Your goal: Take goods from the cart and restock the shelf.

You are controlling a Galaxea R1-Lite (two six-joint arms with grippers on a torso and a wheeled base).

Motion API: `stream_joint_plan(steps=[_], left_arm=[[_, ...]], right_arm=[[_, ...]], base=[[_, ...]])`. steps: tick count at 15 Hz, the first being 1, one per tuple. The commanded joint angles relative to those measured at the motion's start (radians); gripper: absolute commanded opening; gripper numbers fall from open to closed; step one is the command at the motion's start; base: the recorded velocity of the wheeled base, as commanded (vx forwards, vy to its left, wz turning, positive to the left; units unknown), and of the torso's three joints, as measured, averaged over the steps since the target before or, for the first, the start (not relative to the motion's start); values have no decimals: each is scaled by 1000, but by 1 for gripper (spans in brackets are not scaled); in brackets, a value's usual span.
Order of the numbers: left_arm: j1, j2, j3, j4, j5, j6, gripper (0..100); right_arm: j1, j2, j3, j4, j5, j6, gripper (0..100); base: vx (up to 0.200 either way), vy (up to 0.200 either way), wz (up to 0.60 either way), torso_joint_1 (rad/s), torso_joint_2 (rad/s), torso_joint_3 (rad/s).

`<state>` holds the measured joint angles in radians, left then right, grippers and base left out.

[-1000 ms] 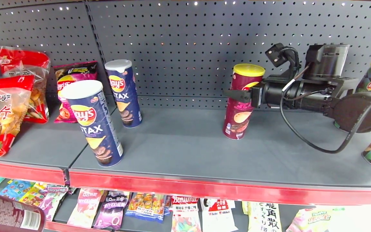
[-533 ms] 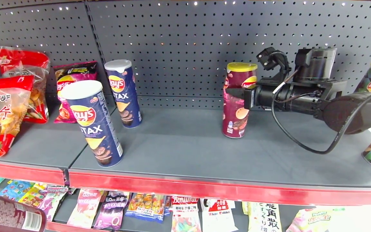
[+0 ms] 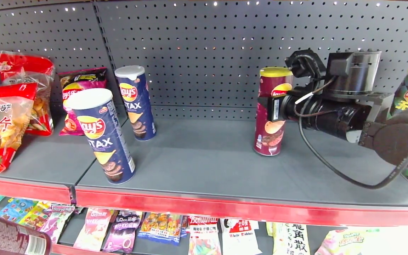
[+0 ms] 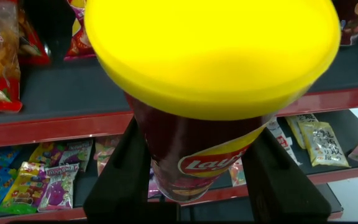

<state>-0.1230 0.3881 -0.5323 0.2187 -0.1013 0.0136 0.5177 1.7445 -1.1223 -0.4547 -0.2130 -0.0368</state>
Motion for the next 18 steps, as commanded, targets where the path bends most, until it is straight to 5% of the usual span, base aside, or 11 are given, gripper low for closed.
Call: stream_joint_plan(steps=[1, 4, 10, 18], left_arm=[[0, 2, 0, 1, 0, 0, 0], [0, 3, 2, 2, 0, 0, 0], [0, 3, 2, 7, 0, 0, 0], [0, 3, 2, 14, 0, 0, 0]], right_arm=[[73, -72, 26, -2, -77, 40, 0], [150, -99, 49, -7, -287, 135, 0], [228, -117, 259, -245, -370, 90, 0], [358, -120, 308, -245, -505, 60, 0]], base=[[0, 0, 0, 0, 0, 0], [0, 0, 0, 0, 0, 0], [0, 0, 0, 0, 0, 0], [0, 0, 0, 0, 0, 0]])
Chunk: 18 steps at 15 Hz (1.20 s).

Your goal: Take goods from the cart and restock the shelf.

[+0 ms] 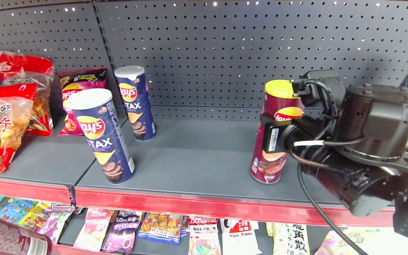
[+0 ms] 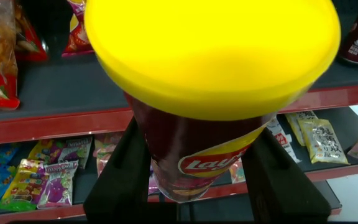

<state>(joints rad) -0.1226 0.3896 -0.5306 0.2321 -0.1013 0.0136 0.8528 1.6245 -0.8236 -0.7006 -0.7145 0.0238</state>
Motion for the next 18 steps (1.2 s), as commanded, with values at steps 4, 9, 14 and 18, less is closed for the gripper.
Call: stream_joint_plan(steps=[4, 9, 14, 18], left_arm=[[0, 2, 0, 1, 0, 0, 0], [0, 0, 0, 1, 0, 0, 0], [0, 0, 0, 1, 0, 0, 0], [0, 0, 0, 1, 0, 0, 0]], right_arm=[[32, -8, 47, 1, -3, -1, 0], [75, -17, 64, 1, -5, 1, 0], [75, -18, 70, 1, -19, -4, 0], [77, -20, 86, 1, -20, -36, 0]], base=[[0, 0, 0, 0, 0, 0], [0, 0, 0, 0, 0, 0], [0, 0, 0, 0, 0, 0], [0, 0, 0, 0, 0, 0]])
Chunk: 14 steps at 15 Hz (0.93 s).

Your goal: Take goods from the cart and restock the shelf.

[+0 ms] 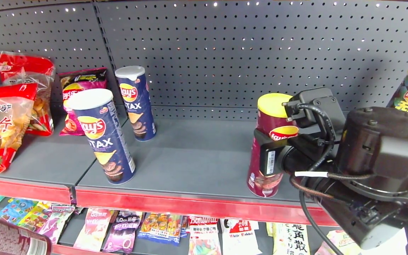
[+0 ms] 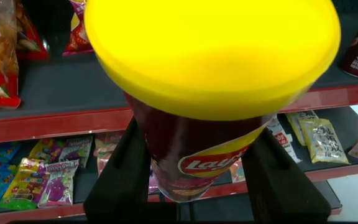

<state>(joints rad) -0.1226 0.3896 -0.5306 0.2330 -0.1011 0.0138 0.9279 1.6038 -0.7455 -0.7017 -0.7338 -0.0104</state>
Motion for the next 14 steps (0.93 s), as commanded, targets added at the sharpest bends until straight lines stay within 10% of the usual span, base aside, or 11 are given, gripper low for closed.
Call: stream_joint_plan(steps=[1, 8, 9, 14], left_arm=[[0, -1, 0, 0, 0, 0, 0], [0, -3, 0, 0, 0, 0, 0], [0, -3, 0, 0, 0, 0, 0], [0, -1, 0, 0, 0, 0, 0]], right_arm=[[2, 1, 11, 2, -1, -5, 0], [2, 4, 12, 2, -7, -8, 0], [5, 2, 8, 2, -9, -6, 100], [11, -10, 12, 2, -13, -6, 100]], base=[[0, 0, 0, 0, 0, 0], [0, 0, 0, 0, 0, 0], [0, 0, 0, 0, 0, 0], [0, 0, 0, 0, 0, 0]])
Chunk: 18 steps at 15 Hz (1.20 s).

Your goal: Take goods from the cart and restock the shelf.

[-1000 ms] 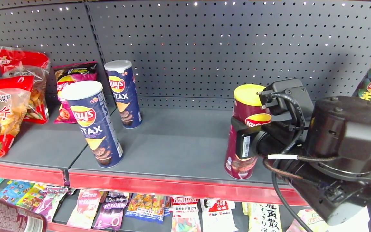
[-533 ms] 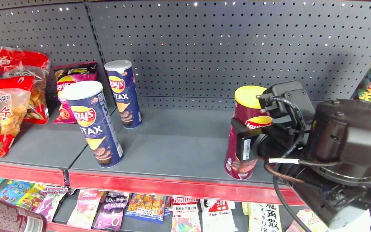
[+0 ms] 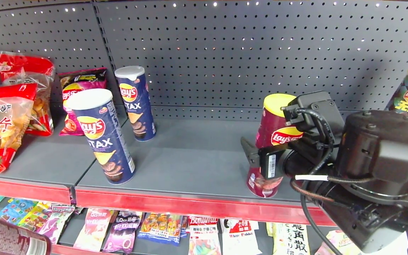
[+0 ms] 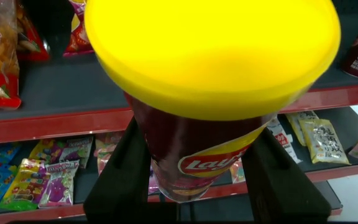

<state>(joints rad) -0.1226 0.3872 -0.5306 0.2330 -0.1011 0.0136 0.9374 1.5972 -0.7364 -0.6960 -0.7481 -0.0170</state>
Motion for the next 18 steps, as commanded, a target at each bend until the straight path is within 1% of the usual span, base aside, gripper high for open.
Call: stream_joint_plan(steps=[1, 4, 6, 10, 12, 14, 15, 16, 18], left_arm=[[0, 1, 0, 0, 0, 0, 0], [0, 2, 0, 0, 0, 0, 0], [-2, 4, 1, 0, 0, 0, 0], [-2, 16, 17, -1, 0, 0, 0], [-2, 27, 17, -1, 0, 0, 0], [-2, 35, 17, -1, 0, 0, 0], [-2, 36, 18, -1, 0, 0, 0], [-2, 38, 20, -1, 0, 0, 0], [-2, 36, 26, -1, -2, 0, 0]], right_arm=[[7, -13, 5, -4, -19, 0, 100], [23, -51, 37, -4, -39, 2, 100], [54, -88, 80, -4, -37, 6, 100], [98, -137, 120, -4, -34, 14, 100], [133, -175, 189, -4, -28, 15, 100], [146, -246, 279, -4, 33, 17, 100], [139, -276, 305, -4, 75, 19, 100], [129, -342, 344, -4, 148, 19, 100], [101, -422, 380, -4, 199, 12, 100]], base=[[0, 0, 0, 0, 0, 0], [0, 0, 0, 0, 0, 0], [0, 0, 0, 0, 0, 0], [0, 0, 0, 0, 0, 0], [0, 0, 0, 0, 0, 0], [0, 0, 0, 0, 0, 0], [0, 0, 0, 0, 0, 0], [0, 0, 0, 0, 0, 0], [0, 0, 0, 0, 0, 0]])
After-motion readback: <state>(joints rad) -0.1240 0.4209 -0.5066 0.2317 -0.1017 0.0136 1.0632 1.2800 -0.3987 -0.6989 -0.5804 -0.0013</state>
